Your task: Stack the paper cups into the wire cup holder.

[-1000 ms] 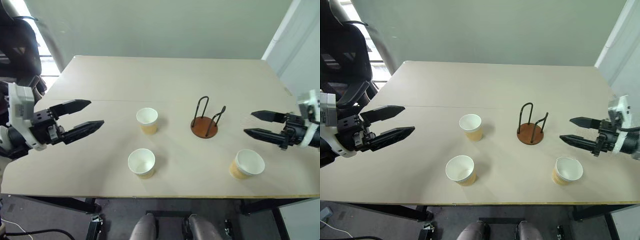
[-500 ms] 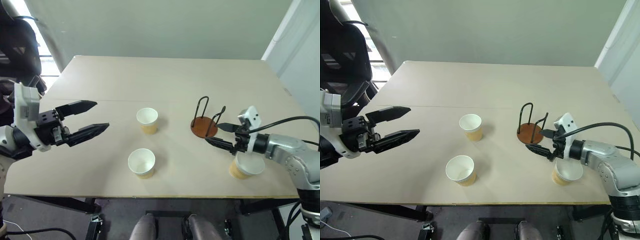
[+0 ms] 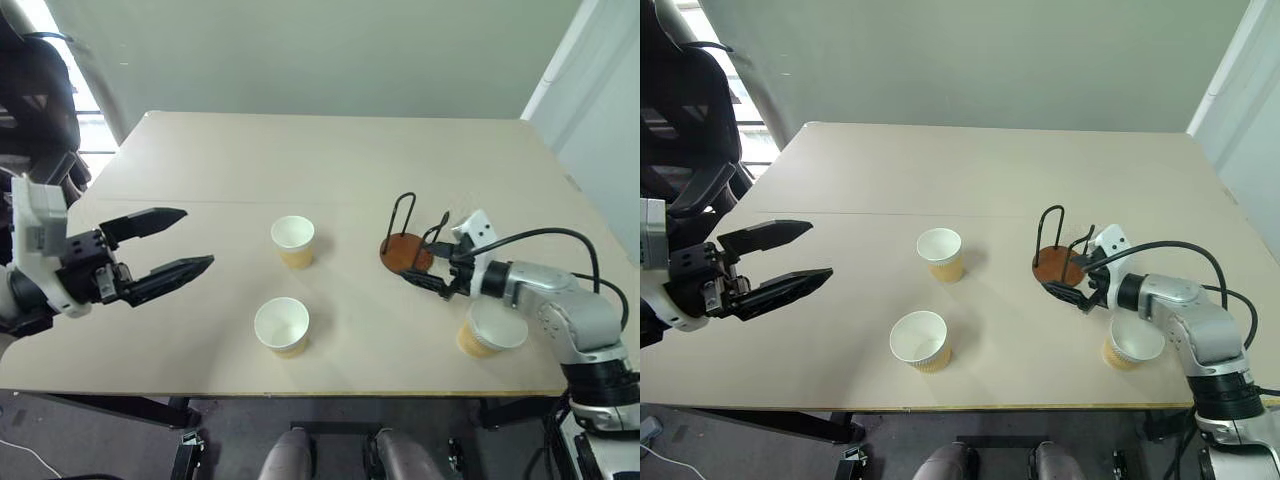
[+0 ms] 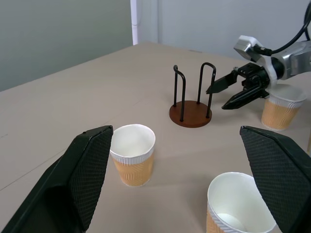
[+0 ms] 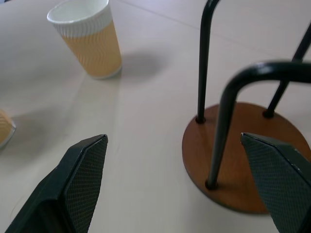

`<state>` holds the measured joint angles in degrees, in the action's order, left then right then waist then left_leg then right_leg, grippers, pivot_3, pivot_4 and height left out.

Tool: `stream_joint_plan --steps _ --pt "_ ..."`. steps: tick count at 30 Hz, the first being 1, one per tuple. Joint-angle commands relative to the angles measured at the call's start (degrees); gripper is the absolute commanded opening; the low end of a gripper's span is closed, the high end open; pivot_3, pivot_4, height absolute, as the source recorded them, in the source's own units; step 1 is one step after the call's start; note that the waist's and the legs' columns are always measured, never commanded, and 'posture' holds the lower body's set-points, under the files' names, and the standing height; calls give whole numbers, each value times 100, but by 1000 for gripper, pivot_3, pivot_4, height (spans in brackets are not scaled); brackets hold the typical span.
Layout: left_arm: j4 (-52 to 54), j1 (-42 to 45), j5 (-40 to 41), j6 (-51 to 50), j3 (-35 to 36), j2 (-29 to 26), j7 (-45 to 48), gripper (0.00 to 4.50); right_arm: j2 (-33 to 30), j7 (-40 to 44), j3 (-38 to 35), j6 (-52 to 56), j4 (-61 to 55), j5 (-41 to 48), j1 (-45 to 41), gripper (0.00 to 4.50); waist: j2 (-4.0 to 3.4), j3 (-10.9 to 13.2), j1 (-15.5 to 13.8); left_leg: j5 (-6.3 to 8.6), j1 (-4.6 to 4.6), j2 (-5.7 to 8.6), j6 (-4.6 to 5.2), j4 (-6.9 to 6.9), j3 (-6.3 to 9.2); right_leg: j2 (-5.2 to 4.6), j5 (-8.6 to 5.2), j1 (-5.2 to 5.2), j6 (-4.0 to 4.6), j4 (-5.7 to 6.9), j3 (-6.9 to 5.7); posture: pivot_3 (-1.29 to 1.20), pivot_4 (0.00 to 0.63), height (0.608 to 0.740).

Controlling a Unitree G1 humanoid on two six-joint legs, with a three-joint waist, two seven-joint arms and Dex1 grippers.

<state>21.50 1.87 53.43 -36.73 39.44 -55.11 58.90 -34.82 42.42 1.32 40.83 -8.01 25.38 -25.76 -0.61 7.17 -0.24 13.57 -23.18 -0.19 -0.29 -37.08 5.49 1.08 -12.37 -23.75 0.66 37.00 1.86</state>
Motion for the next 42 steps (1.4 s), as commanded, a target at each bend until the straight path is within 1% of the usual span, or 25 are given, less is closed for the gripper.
stream_joint_plan --steps 1,3,4,10,13,14,17,22,24,26,28,31,37,42 --pt "201 -48 106 -5 241 -23 -69 4491 270 -181 81 -309 67 -194 -325 4320 0 0 3 0 1 0 0 0 0 0 1 0 2 0 0 0 150 740" --pt "223 -71 132 -8 255 -34 -100 4500 381 -216 82 -362 141 -276 -396 3886 0 0 6 0 0 -1 0 1 0 0 3 -3 6 1 -1 0 150 740" --pt "227 -84 137 -7 264 -39 -108 4500 412 -215 84 -374 166 -309 -414 3564 0 0 2 0 -1 -1 -1 1 0 0 4 -3 7 0 -2 0 150 740" --pt "217 -103 140 15 264 -50 -133 4500 346 -52 75 -310 110 -311 -416 1300 0 0 -13 5 -5 0 -6 1 1 -1 5 -4 8 -1 -2 0 150 740" --pt "191 -93 124 37 234 -51 -133 4500 235 172 113 -245 -6 -213 -374 133 0 0 -13 7 -4 -1 -11 3 1 -1 4 -5 9 -1 -3 0 150 740" --pt "184 -88 119 44 225 -53 -128 4500 192 251 120 -223 -65 -174 -343 35 4 -2 -12 7 -4 -1 -11 4 1 -1 4 -6 10 0 -3 0 150 740" --pt "179 -67 152 33 211 -59 -118 4500 -13 656 105 -85 -413 96 -199 35 7 -3 -13 8 -4 -2 -13 6 1 0 2 -6 13 -1 -4 0 150 740" --pt "129 -63 191 -26 176 -142 -18 4500 -475 1570 12 194 -1179 858 158 35 9 -3 -12 10 -9 -2 -16 5 0 0 0 -6 15 -7 -2 0 150 740" --pt "116 -111 214 -90 155 -206 100 4500 -707 1927 144 150 -1538 996 379 35 10 -4 -14 14 -5 -9 -12 3 -15 7 -9 -9 29 -7 7 0 150 740" --pt "114 -147 243 -166 123 -258 212 4500 -825 2157 312 -15 -1728 969 513 35 14 -7 -8 19 -4 -16 -11 1 -22 14 -29 -11 64 -6 12 0 150 740" --pt "135 -222 242 -244 69 -331 365 4500 -831 2275 417 -104 -1749 948 540 35 14 -7 -1 22 0 -25 -14 -1 -25 24 -26 -12 75 -6 18 0 150 740" --pt "190 -319 232 -322 6 -396 535 4500 -850 2526 713 -560 -1610 641 587 35 15 -7 9 25 2 -50 -20 -5 -36 56 -13 -21 98 -6 40 0 150 740" --pt "214 -286 263 -417 62 -438 569 4500 -823 2942 906 -906 -1559 642 538 35 17 -6 18 25 9 -80 -28 -6 -42 94 -5 -26 119 2 45 0 150 740" --pt "242 -272 251 -438 61 -442 556 4500 -754 3166 1234 -1415 -1187 169 321 35 19 -6 20 22 9 -86 -33 -5 -40 96 -4 -21 116 -3 47 0 150 740"
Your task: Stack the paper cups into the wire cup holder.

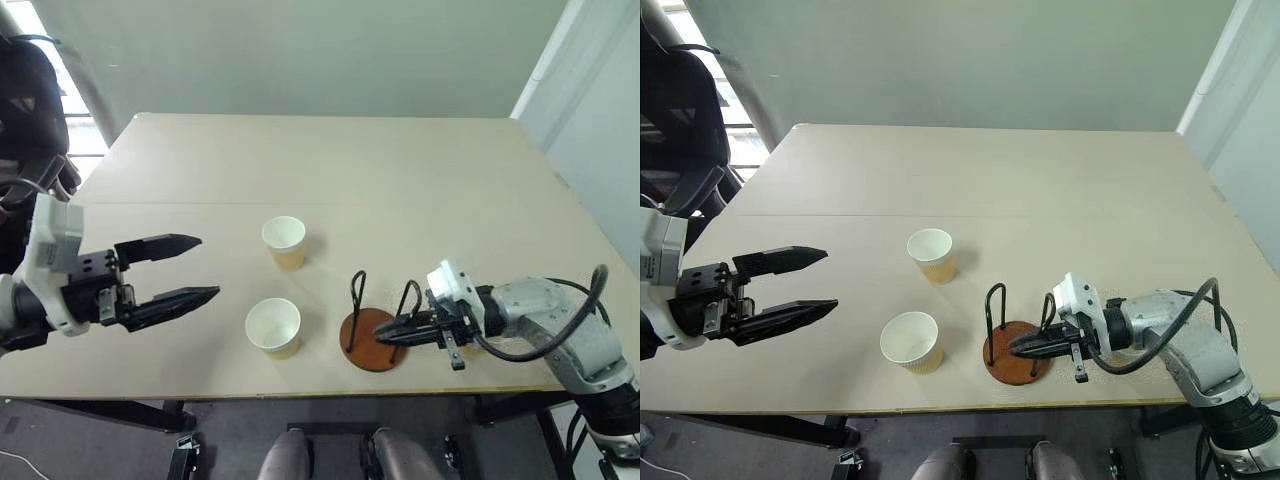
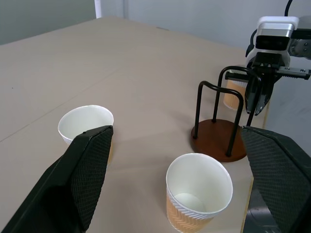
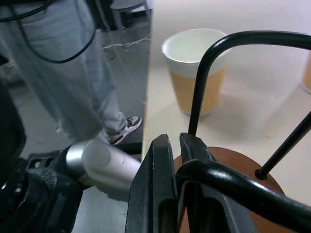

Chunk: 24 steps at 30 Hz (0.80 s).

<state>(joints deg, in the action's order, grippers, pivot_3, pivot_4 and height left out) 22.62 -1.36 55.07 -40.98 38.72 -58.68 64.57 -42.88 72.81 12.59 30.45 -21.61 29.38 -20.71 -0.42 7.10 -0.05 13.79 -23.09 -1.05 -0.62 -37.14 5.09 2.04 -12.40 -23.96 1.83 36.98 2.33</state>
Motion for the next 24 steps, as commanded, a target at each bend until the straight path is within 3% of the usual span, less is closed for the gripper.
stream_joint_plan --steps 1,6,11,19,20,24 --pt "136 49 70 -10 134 -85 -12 4500 91 170 155 -486 275 -294 -241 35 0 0 1 -1 0 0 0 0 0 0 2 0 -3 -2 0 0 150 740" --pt "144 67 37 5 127 -68 -40 4500 201 341 375 -830 605 -595 -437 35 0 0 2 -2 0 0 0 -1 1 -1 22 2 -38 -4 0 0 150 740" --pt "125 166 6 71 94 1 -173 4500 235 521 477 -1039 836 -727 -567 1402 0 0 2 -2 1 -1 1 -1 1 -1 21 3 -35 -3 0 0 150 740" --pt "127 279 43 71 -36 -3 -163 4500 -238 830 533 -1025 727 -1077 -764 4259 2 1 -3 -3 1 -1 0 -1 1 -1 16 5 -26 -4 0 0 150 740" --pt "104 336 39 84 -80 -25 -134 4500 -362 907 517 -991 670 -1096 -803 4469 2 1 -3 -3 1 -1 -1 -1 1 -1 14 5 -22 -4 0 0 150 740" --pt "-36 677 -40 173 -202 -148 -45 4500 -903 1134 326 -800 429 -1076 -1039 4469 4 2 -3 -4 1 -1 -2 -2 0 -2 10 7 -16 -4 0 0 150 740"
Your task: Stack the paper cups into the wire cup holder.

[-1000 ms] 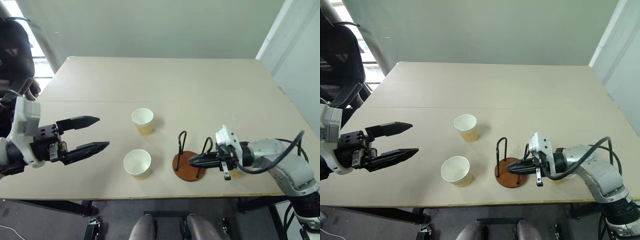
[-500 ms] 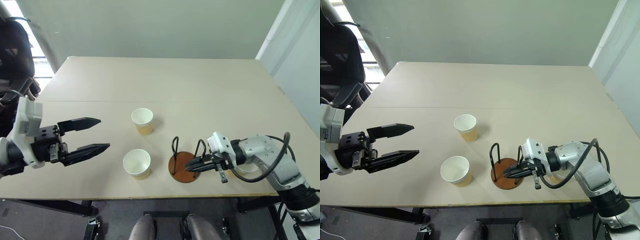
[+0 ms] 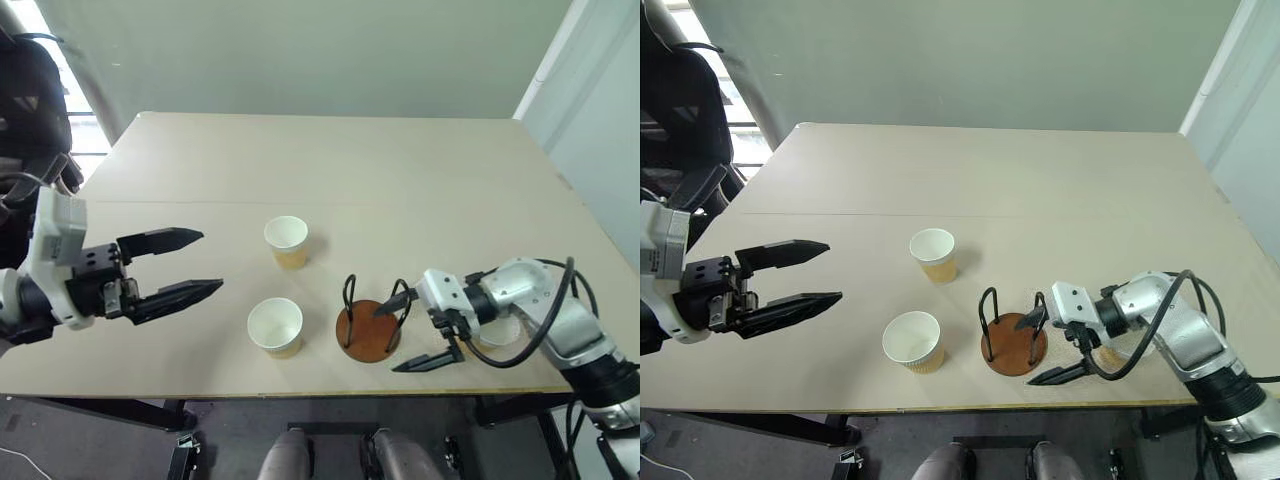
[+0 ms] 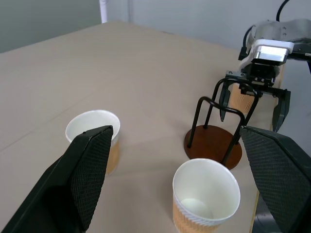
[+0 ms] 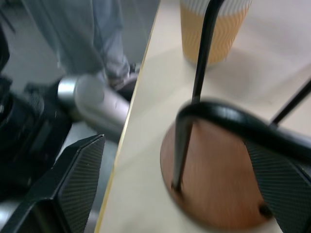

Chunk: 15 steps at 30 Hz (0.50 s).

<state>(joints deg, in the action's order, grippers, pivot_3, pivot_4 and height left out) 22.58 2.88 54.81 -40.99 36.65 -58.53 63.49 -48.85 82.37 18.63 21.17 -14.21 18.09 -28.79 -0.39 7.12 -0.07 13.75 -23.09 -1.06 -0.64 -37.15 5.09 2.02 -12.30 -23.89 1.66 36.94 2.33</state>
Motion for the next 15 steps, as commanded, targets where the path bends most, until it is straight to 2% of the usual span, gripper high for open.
stream_joint_plan --steps 1,4,7,9,12,15 --pt "-96 360 -31 200 2 -201 89 4500 -459 225 -337 189 -365 59 -303 4469 1 2 -2 0 0 0 0 0 0 0 -3 0 5 0 0 0 150 740" --pt "-259 729 8 226 -80 -356 211 4500 -890 236 -637 228 -499 64 -484 4469 2 2 -3 -2 0 0 -2 0 0 0 -4 0 7 1 0 0 150 740" --pt "-126 1106 112 167 -579 -514 480 4500 -1530 248 -1365 768 -783 454 -503 4469 1 6 -38 -2 -4 0 -2 1 0 0 -4 -1 7 0 0 0 150 740" --pt "208 1007 155 115 -903 -617 865 4500 -1976 232 -1825 1038 -916 584 -278 4469 1 6 -60 -2 -6 5 -2 4 0 -1 -7 0 3 -4 2 0 150 740" --pt "225 842 -18 206 -1121 -736 1285 4500 -2637 467 -2799 1522 -1142 787 769 4469 19 2 -72 15 -9 6 -11 5 -2 -2 -27 3 -3 -9 4 0 150 740" --pt "-31 1065 -254 353 -1440 -662 1328 4500 -2738 662 -3853 1623 -1487 456 2428 4469 50 -2 -114 29 -6 5 -31 8 4 0 -50 5 -22 1 2 0 150 740"
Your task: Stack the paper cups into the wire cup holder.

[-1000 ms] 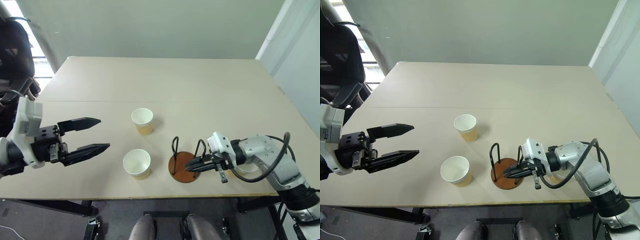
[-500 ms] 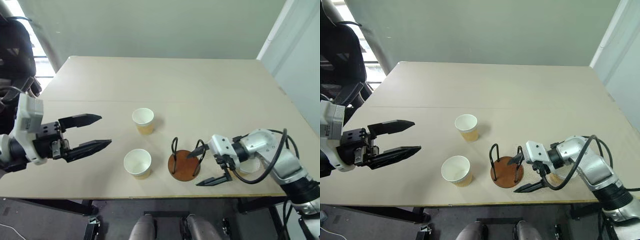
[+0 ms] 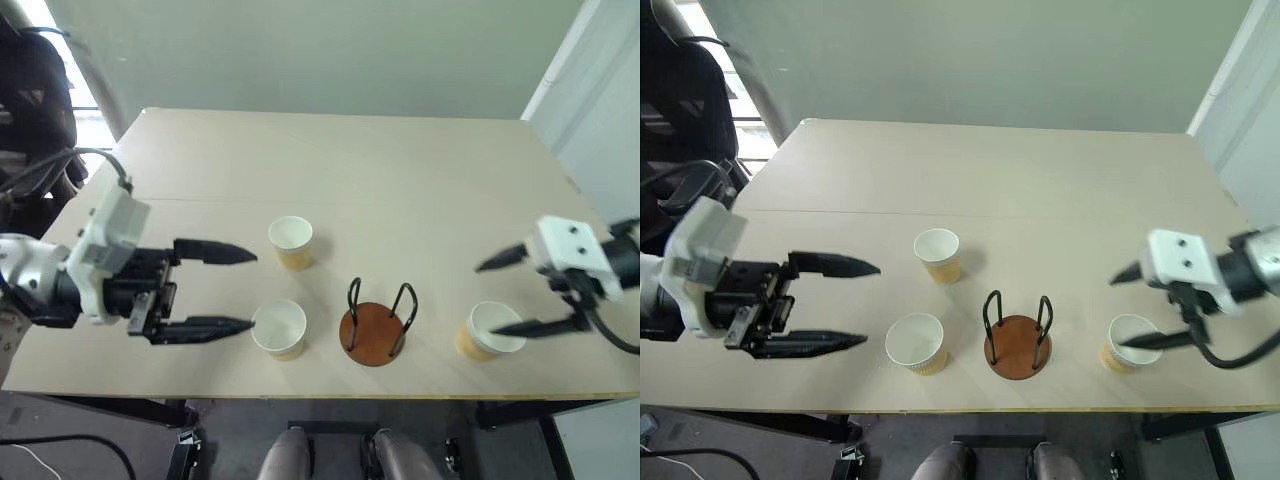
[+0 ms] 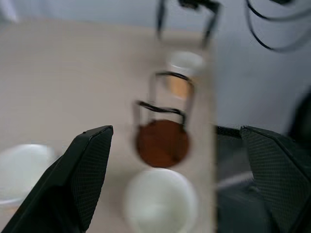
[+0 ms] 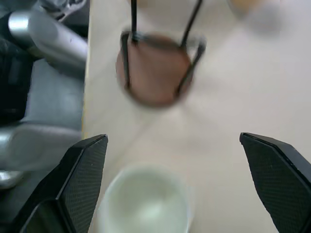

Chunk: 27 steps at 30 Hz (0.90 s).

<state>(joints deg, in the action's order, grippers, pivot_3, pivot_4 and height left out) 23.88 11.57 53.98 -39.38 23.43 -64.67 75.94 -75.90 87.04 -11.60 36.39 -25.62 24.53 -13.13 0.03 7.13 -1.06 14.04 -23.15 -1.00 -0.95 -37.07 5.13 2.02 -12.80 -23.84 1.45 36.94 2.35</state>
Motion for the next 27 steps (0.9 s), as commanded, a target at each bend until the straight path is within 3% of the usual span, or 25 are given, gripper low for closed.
stream_joint_plan --steps 1,11,16,27 --pt "-180 247 -226 229 -220 -10 89 4500 56 54 -964 143 -497 -202 1186 4469 7 -2 -15 7 7 0 -7 0 5 0 -5 4 -7 5 0 0 150 740" --pt "-333 486 -330 270 -445 24 190 4500 407 -871 -626 -25 -793 -361 1913 4469 4 3 69 6 25 1 17 -5 -6 4 10 16 -43 1 13 0 150 740" --pt "-244 433 -323 244 -364 53 123 4500 415 -1093 -143 -298 -584 -525 1736 4469 3 3 68 -2 25 2 27 -12 -6 43 27 20 -73 -4 84 0 150 740" --pt "41 61 -221 148 20 57 -100 4500 424 -1169 767 -691 -114 -730 1059 4469 3 4 68 -1 28 -4 27 -19 -8 60 34 17 -79 -3 102 0 150 740"
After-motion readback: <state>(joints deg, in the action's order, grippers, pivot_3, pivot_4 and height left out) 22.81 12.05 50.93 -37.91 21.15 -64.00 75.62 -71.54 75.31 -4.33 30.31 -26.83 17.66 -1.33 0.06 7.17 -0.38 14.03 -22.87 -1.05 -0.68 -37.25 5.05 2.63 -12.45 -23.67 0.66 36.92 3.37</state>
